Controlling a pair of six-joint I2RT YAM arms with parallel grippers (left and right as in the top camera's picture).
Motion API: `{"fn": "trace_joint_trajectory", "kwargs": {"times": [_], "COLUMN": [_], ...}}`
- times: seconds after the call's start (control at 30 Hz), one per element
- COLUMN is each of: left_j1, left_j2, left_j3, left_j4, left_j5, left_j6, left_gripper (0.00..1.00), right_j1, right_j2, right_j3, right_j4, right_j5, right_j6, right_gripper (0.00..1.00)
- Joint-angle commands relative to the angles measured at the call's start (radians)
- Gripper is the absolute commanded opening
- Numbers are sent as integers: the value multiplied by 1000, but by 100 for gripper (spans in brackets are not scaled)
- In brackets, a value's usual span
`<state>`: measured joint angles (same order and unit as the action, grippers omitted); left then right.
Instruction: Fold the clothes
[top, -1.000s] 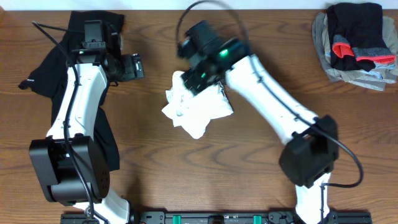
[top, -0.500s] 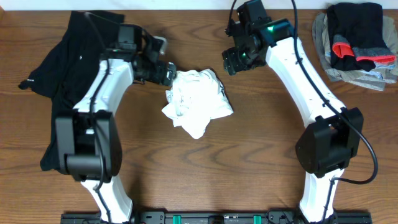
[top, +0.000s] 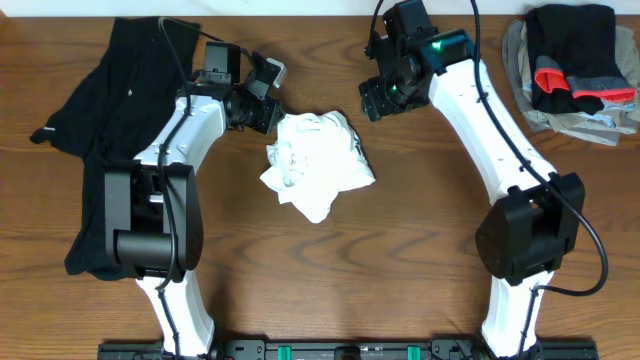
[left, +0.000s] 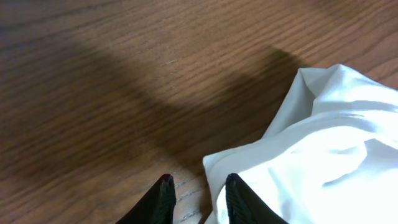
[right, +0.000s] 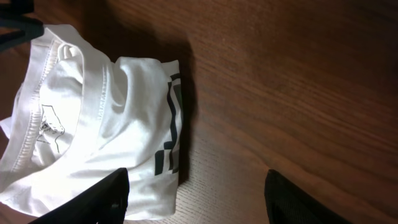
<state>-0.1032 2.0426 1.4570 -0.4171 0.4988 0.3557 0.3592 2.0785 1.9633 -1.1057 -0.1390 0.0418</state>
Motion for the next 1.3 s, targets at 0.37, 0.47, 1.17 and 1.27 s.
{"fn": "trace_joint_trajectory", "kwargs": {"times": [0.37, 0.47, 1.17, 1.27], "left_j1": [0, 0, 37, 37], "left_j2": [11, 11, -59, -58], "left_j3": [-1, -1, -1, -1], "left_j4": [-80, -94, -117, -125], "left_j5": [63, 120, 122, 122], "left_j6": [6, 6, -63, -63], "left_gripper": [43, 43, 6, 6], "right_j1": [2, 10, 172, 201], "right_j2": [-13, -12, 117, 143], "right_j3": [8, 8, 6, 5], "right_j4": [42, 85, 279, 307], "right_j5": [-1, -4, -30, -24], "right_j6": [13, 7, -14, -13], "right_gripper": [69, 68, 65, 61]}}
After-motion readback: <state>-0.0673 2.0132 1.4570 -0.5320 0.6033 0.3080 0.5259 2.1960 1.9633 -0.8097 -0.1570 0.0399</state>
